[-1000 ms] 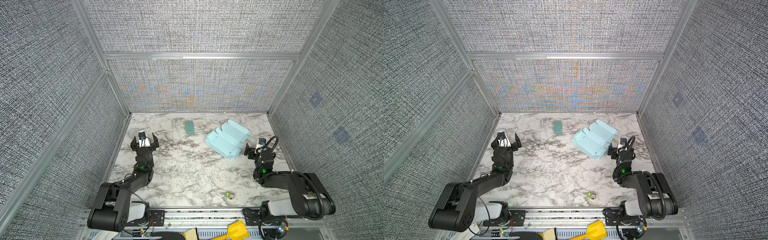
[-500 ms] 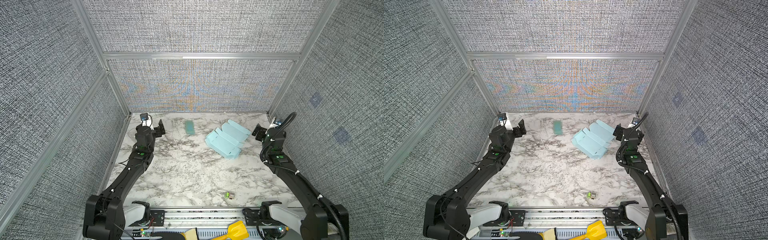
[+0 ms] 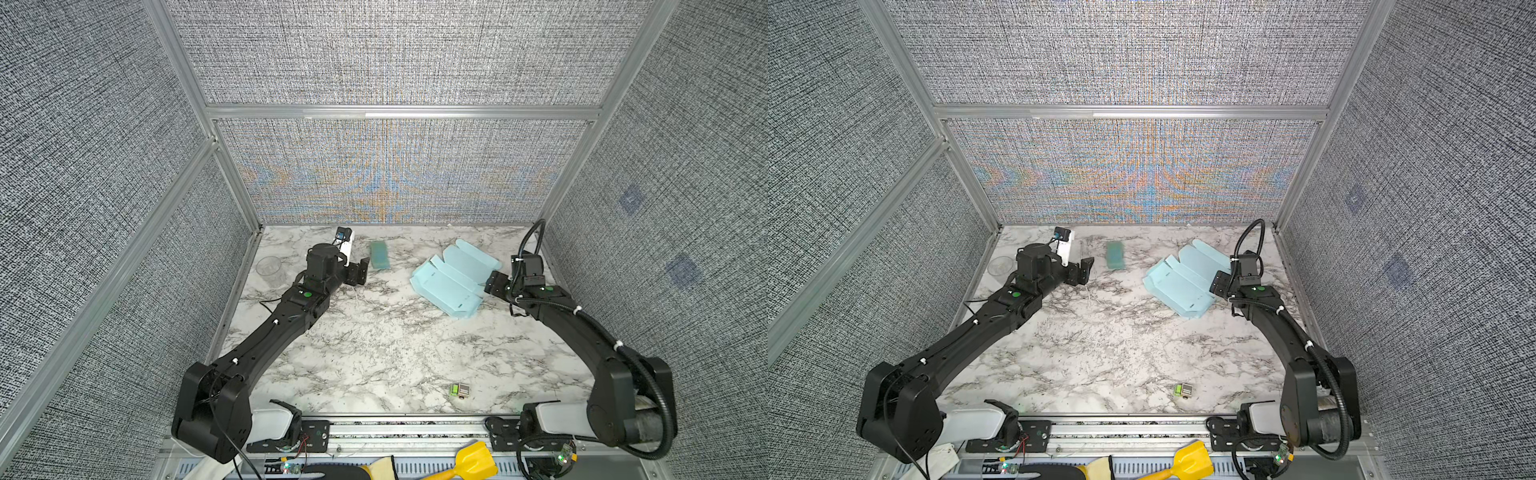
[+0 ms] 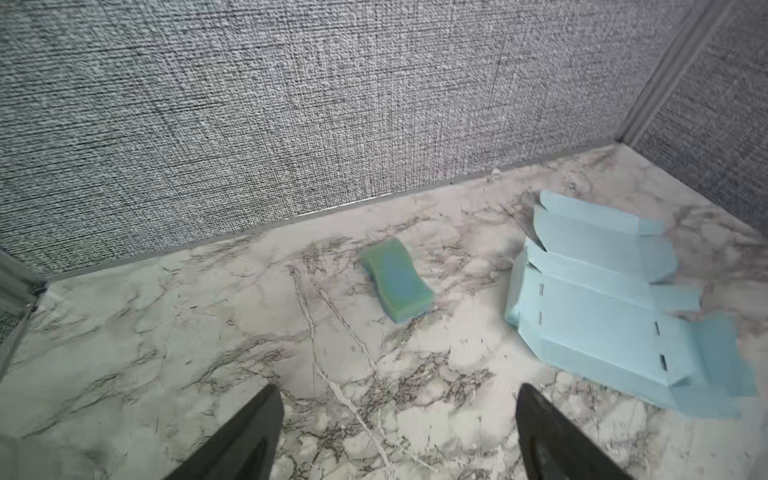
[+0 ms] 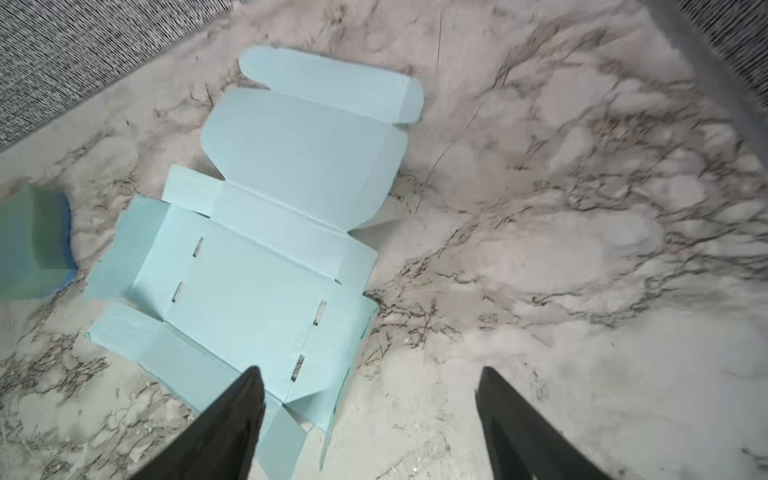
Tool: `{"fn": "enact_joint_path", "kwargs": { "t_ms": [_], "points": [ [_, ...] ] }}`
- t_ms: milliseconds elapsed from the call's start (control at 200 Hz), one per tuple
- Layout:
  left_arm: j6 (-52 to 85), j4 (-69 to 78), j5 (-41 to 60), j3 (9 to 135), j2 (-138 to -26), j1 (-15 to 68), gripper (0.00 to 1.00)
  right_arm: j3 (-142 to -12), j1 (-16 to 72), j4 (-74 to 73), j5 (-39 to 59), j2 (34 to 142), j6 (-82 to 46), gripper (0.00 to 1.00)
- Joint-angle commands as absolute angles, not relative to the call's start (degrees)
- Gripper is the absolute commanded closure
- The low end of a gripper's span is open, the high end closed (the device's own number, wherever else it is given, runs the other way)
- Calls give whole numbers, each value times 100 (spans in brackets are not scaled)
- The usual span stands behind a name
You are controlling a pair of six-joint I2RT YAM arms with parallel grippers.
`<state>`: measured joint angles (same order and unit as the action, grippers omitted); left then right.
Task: Fold the paper box
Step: 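Reach both grippers toward the light-blue box blank on the table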
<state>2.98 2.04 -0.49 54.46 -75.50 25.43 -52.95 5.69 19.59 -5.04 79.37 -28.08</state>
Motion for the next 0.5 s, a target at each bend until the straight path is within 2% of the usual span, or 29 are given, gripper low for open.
{"fn": "enact_joint_path", "kwargs": {
  "t_ms": [0, 120, 300, 495],
  "points": [
    [40, 169, -64, 5440, -7510, 2640, 11, -5537, 577, 2083, -158, 8272, -3179, 21],
    [68, 189, 32, 5445, -7526, 2669, 11, -5659, 598, 2044, 123, 8704, -3263, 29],
    [87, 173, 75, 5436, -7575, 2714, 11, -5654, 642, 1872, 173, 9071, -3342, 32],
    [57, 144, 68, 5454, -7647, 2766, 11, -5663, 712, 1794, 228, 9401, -3341, 40]
  ]
}}
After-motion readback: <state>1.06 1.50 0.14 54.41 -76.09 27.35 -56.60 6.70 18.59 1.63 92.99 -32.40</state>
